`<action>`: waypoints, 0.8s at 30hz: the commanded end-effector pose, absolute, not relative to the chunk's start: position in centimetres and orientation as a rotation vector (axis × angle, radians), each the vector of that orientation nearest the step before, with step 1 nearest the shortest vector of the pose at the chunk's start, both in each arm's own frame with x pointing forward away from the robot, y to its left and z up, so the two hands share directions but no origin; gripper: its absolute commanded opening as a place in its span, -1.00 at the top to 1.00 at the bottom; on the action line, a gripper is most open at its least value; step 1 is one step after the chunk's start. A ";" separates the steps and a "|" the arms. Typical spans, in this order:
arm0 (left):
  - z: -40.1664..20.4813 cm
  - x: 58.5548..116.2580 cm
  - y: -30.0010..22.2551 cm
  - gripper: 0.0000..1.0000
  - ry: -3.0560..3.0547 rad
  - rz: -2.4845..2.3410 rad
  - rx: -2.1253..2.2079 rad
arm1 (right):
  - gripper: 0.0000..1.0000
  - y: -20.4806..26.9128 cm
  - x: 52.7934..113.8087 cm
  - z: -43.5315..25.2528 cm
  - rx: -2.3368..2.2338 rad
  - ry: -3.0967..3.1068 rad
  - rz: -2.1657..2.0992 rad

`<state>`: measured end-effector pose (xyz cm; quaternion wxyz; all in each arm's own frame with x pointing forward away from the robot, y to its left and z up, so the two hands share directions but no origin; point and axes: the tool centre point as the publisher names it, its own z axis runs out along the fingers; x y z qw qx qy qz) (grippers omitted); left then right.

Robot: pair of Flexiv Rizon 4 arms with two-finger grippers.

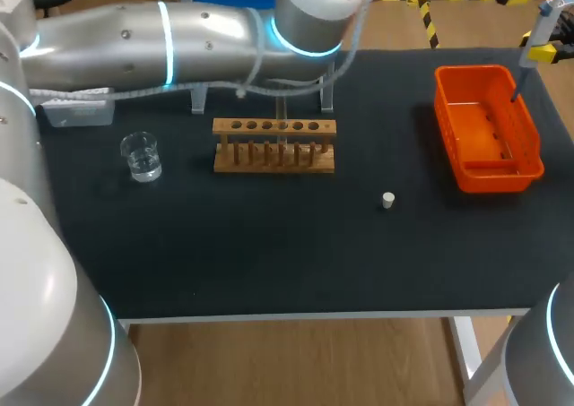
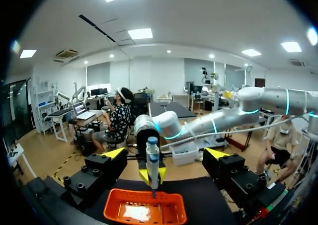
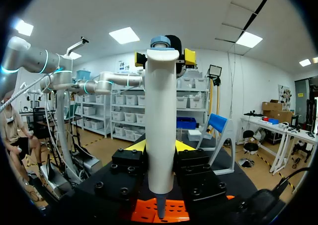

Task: Invert the test tube, pick up the pipette, mount the tip to pipette, aspirate from beaker and dispense into the tube, eject the tip, return the pipette, and cap with the stopper.

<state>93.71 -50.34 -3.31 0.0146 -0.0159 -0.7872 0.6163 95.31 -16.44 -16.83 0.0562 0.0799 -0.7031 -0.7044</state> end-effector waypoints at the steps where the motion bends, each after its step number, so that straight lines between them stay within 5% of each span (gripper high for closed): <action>1: -4.1 92.0 -47.1 -1.00 -2.324 2.094 -0.027 | 1.00 -16.6 95.5 -16.8 0.249 -2.132 -2.132; 24: -10.4 87.5 -33.9 -1.00 -2.256 2.277 0.222 | 1.00 -16.6 95.5 -16.8 0.249 -2.132 -2.132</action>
